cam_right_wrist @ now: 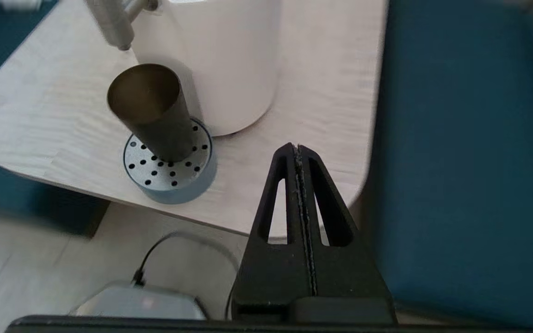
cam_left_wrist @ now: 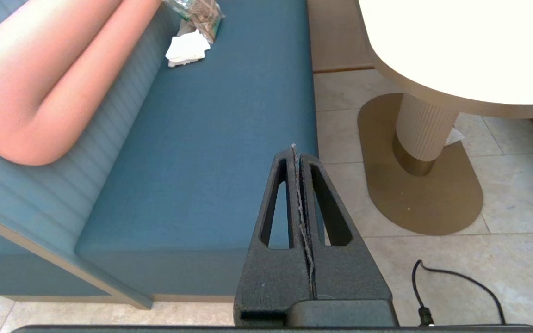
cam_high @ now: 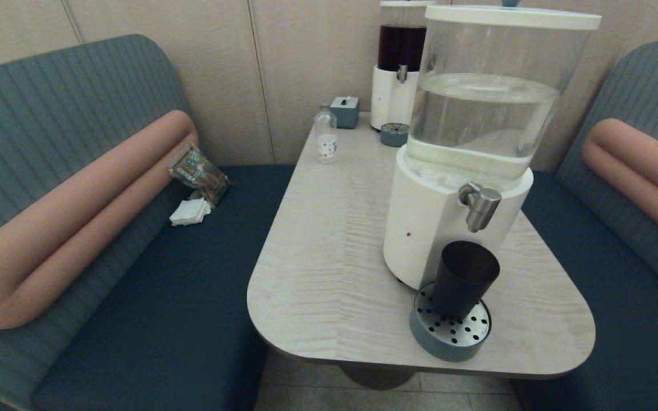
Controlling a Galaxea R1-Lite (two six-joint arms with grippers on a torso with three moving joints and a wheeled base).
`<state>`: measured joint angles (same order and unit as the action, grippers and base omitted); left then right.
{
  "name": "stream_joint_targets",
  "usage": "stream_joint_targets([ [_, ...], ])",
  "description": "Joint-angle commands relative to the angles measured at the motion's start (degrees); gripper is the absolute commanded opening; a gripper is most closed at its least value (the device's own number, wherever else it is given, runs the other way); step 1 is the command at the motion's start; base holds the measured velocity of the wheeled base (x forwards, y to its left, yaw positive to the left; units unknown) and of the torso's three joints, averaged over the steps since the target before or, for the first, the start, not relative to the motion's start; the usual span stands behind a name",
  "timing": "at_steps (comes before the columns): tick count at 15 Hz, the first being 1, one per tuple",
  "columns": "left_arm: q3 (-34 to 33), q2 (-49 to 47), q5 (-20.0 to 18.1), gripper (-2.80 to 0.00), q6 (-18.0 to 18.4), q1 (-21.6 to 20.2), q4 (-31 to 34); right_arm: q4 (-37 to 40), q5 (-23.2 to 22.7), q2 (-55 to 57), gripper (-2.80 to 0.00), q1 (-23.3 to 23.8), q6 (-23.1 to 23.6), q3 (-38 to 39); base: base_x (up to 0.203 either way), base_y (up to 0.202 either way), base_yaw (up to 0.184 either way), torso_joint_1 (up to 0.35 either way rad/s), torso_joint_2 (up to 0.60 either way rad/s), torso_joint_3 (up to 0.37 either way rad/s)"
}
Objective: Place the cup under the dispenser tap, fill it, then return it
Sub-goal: Turn off the faucet
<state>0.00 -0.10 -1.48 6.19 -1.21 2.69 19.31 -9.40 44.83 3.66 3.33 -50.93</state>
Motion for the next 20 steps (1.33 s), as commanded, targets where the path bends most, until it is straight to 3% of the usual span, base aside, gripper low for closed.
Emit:
stream_joint_targets([
  [1,0.0,-0.1,0.0,-2.8,0.0,0.0,0.0,0.2,0.0,-10.9,-2.8,0.9,0.1,2.9,0.0,0.0,0.0,0.0,0.0,0.0],
  [6,0.0,-0.1,0.0,-2.8,0.0,0.0,0.0,0.0,1.2,-23.5,-2.8,1.3,0.5,9.2,0.0,0.0,0.0,0.0,0.0,0.0],
  [9,0.0,-0.1,0.0,-2.8,0.0,0.0,0.0,-0.1,1.6,-28.9,-2.8,1.0,4.5,11.3,0.0,0.0,0.0,0.0,0.0,0.0],
  [12,0.0,-0.1,0.0,-2.8,0.0,0.0,0.0,-0.2,3.2,-31.8,-2.8,-4.4,4.8,13.8,0.0,0.0,0.0,0.0,0.0,0.0],
  [15,0.0,-0.1,0.0,-2.8,0.0,0.0,0.0,-0.7,4.2,-38.5,-2.8,-4.2,6.2,17.6,0.0,0.0,0.0,0.0,0.0,0.0],
  [17,0.0,-0.1,0.0,-2.8,0.1,0.0,0.0,-3.4,4.5,-44.2,-2.8,-4.0,8.7,22.3,0.0,0.0,0.0,0.0,0.0,0.0],
  [20,0.0,-0.1,0.0,-2.8,0.0,0.0,0.0,-16.9,6.5,-45.0,-2.8,-3.9,10.1,33.9,0.0,0.0,0.0,0.0,0.0,0.0],
])
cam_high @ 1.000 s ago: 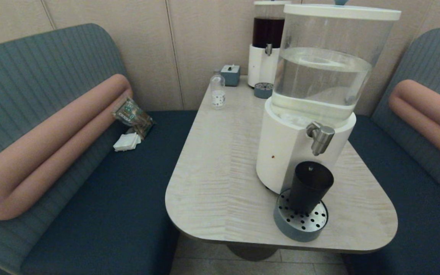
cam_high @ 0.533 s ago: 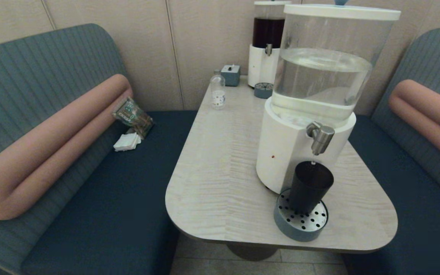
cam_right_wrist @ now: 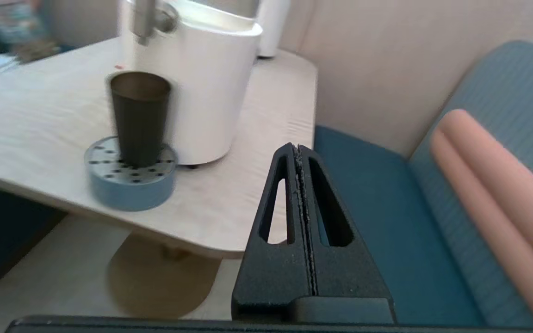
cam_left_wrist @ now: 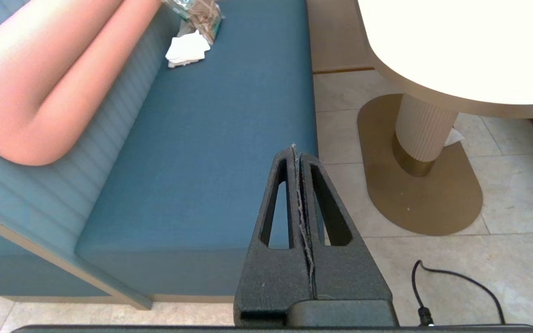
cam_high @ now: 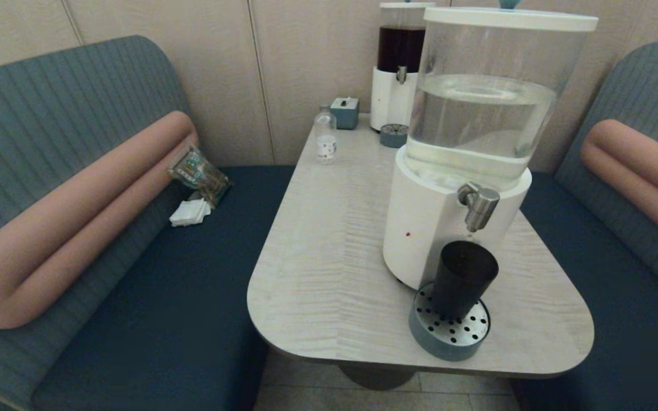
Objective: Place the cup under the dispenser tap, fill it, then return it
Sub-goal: Turn off the faucet
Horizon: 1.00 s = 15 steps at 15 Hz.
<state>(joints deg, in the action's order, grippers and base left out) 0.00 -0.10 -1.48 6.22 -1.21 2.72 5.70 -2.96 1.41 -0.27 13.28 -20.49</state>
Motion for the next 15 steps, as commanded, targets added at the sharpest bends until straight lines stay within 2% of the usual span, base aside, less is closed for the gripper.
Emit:
stream_joint_targets([
  [1,0.0,-0.1,0.0,-2.8,0.0,0.0,0.0,-7.7,0.6,-1.6,-2.8,0.0,0.3,7.7,0.0,0.0,0.0,0.0,0.0,0.0],
  [3,0.0,-0.1,0.0,-2.8,0.0,0.0,0.0,-18.3,1.4,-1.6,-2.8,0.0,0.7,17.9,0.0,0.0,0.0,0.0,0.0,0.0],
  [5,0.0,-0.1,0.0,-2.8,0.0,0.0,0.0,-22.6,1.8,-1.6,-2.8,0.0,0.5,21.7,0.0,0.0,0.0,0.0,0.0,0.0],
  [11,0.0,-0.1,0.0,-2.8,0.0,0.0,0.0,-10.5,1.7,-1.6,-2.8,0.0,-0.6,21.3,0.0,0.0,0.0,0.0,0.0,0.0],
  [15,0.0,-0.1,0.0,-2.8,0.0,0.0,0.0,-10.5,2.0,-1.5,-2.8,0.0,-2.6,21.3,0.0,0.0,0.0,0.0,0.0,0.0],
])
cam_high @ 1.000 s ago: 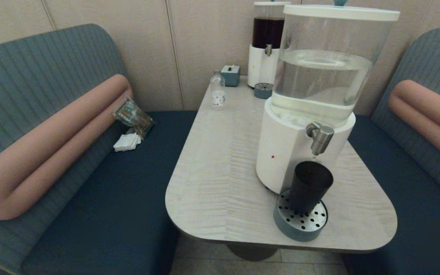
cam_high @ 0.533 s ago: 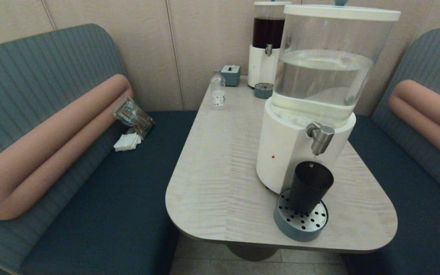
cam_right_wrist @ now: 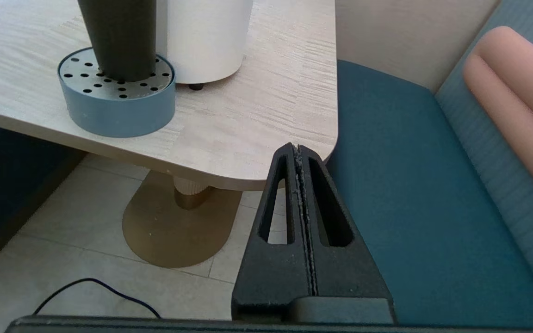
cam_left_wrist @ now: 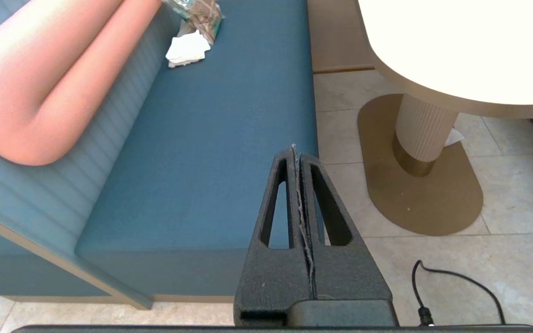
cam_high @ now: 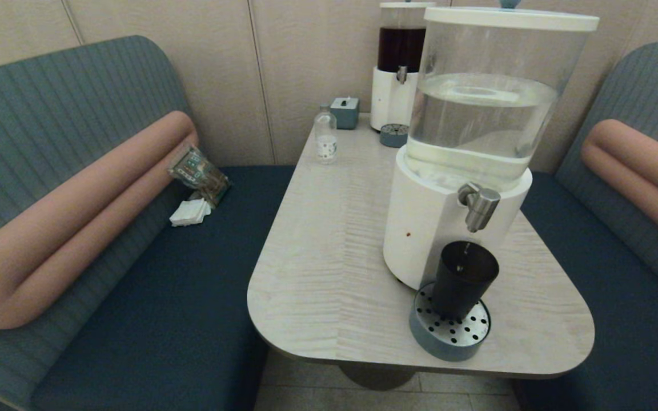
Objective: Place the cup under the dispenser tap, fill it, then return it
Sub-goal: Turn off the faucet
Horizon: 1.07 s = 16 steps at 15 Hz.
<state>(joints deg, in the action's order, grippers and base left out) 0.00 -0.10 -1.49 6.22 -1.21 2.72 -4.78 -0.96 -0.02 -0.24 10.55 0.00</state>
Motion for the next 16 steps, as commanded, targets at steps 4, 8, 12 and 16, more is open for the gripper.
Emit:
stream_joint_targets([
  [4,0.0,-0.1,0.0,-2.8,0.0,0.0,0.0,0.7,-0.3,-0.1,-2.8,0.0,-3.2,0.8,0.0,0.0,0.0,0.0,0.0,0.0],
  [8,0.0,-0.1,0.0,-2.8,0.0,0.0,0.0,2.7,0.1,-0.1,-2.8,0.0,-6.1,0.7,0.0,0.0,0.0,0.0,0.0,0.0],
  [12,0.0,-0.1,-0.1,-2.8,0.3,0.0,0.0,2.6,0.2,-0.1,-2.8,0.0,-6.8,0.8,0.0,0.0,0.0,0.0,0.0,0.0],
  [16,1.6,-0.1,-1.0,-2.8,0.3,0.0,0.0,2.6,0.2,-0.1,-2.8,0.0,-6.8,0.8,0.0,0.0,0.0,0.0,0.0,0.0],
])
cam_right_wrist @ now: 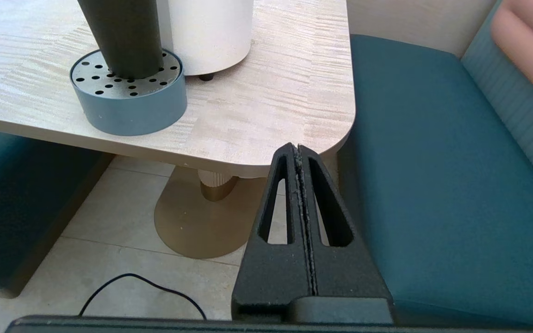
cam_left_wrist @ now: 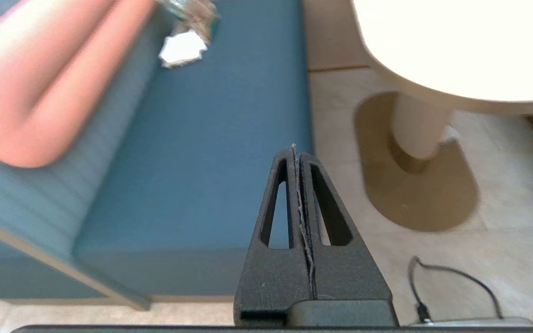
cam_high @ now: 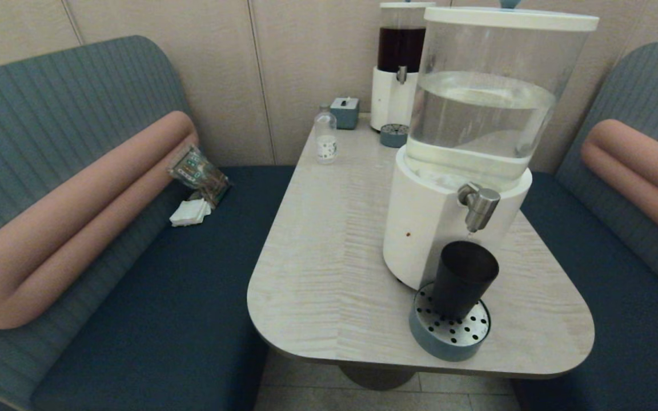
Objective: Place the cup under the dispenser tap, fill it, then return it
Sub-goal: Turn off the faucet
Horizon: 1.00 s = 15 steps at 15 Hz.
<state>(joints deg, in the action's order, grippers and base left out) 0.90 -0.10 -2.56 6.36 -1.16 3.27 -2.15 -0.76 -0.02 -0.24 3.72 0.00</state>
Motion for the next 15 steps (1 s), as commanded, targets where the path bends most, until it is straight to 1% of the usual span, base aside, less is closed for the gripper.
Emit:
stream_joint_targets([
  [1,4.0,-0.3,-1.8,-2.8,-0.1,0.0,0.1,-0.1,0.0,-0.1,-2.8,0.0,0.1,0.8,0.0,0.0,0.0,0.0,0.0,0.0],
  [3,16.9,-4.8,-6.8,-2.8,-1.5,0.0,2.6,-0.1,0.0,-0.1,-2.8,0.0,0.1,0.8,0.0,0.0,0.0,0.0,0.0,0.0],
  [4,23.0,-9.0,-8.1,-2.8,-3.3,0.0,3.1,-0.1,0.0,-0.1,-2.8,0.0,0.1,0.8,0.0,0.0,0.0,0.0,0.0,0.0],
  [5,31.3,-15.1,-9.3,-2.8,-6.3,0.1,2.9,-0.1,0.0,-0.1,-2.8,0.0,0.1,0.8,0.0,0.0,0.0,0.0,0.0,0.0],
  [7,48.4,-28.5,-12.4,-2.8,-13.4,0.2,2.1,-0.1,0.0,-0.1,-2.8,0.0,0.1,0.8,0.0,0.0,0.0,0.0,0.0,0.0],
  [8,55.8,-34.8,-15.2,-2.8,-16.9,0.3,2.3,-0.1,0.0,-0.1,-2.8,0.0,0.1,0.8,0.0,0.0,0.0,0.0,0.0,0.0],
  [9,61.3,-40.0,-20.5,-2.8,-19.7,0.3,3.7,-0.1,0.0,-0.1,-2.8,0.0,0.1,0.8,0.0,0.0,0.0,0.0,0.0,0.0],
  [10,65.6,-43.6,-29.3,-2.8,-22.5,0.4,6.2,-0.1,0.0,-0.1,-2.8,0.0,0.1,0.8,0.0,0.0,0.0,0.0,0.0,0.0],
  [11,68.4,-47.2,-36.8,-2.8,-28.6,0.4,8.3,-0.1,0.0,-0.1,-2.8,0.0,0.1,0.8,0.0,0.0,0.0,0.0,0.0,0.0],
  [12,70.2,-49.3,-40.0,-2.8,-39.3,0.5,8.7,-0.1,0.0,-0.1,-2.8,0.0,0.1,0.8,0.0,0.0,0.0,0.0,0.0,0.0],
  [13,71.1,-51.4,-41.5,-2.8,-51.8,0.5,7.3,-0.1,0.0,-0.1,-2.8,0.0,0.1,0.8,0.0,0.0,0.0,0.0,0.0,0.0],
  [14,71.4,-53.8,-42.7,-2.8,-63.7,0.5,4.3,-0.1,0.0,-0.1,-2.8,0.0,0.1,0.8,0.0,0.0,0.0,0.0,0.0,0.0],
  [15,69.8,-56.5,-43.4,-2.8,-75.9,0.5,-2.5,-0.1,0.0,-0.1,-2.8,0.0,0.1,0.8,0.0,0.0,0.0,0.0,0.0,0.0],
])
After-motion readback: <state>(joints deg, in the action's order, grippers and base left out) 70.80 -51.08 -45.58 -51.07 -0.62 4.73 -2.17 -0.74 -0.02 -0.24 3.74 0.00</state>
